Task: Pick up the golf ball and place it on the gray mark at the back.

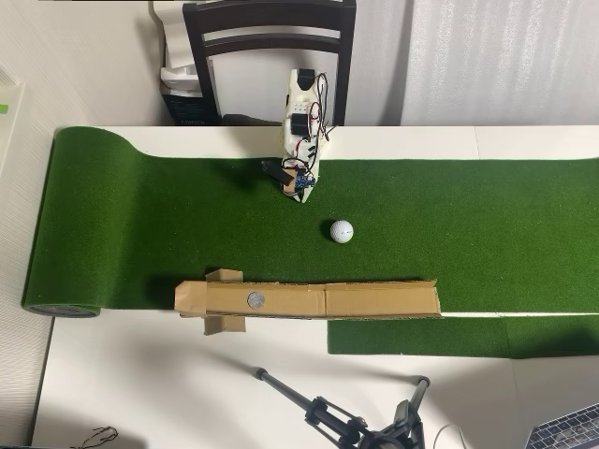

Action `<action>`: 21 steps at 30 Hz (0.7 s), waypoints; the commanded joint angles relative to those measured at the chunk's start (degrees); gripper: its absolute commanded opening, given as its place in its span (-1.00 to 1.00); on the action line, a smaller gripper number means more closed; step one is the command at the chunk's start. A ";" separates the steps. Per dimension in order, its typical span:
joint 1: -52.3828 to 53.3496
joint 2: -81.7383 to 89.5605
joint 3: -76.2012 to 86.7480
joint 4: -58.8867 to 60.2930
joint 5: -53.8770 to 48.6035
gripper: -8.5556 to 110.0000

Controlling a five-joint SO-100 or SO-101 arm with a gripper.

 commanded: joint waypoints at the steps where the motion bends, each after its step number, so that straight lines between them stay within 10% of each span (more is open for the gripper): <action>1: -0.18 5.27 4.92 -0.79 -0.09 -0.85; 21: -0.18 5.27 4.92 -0.79 -0.09 -0.85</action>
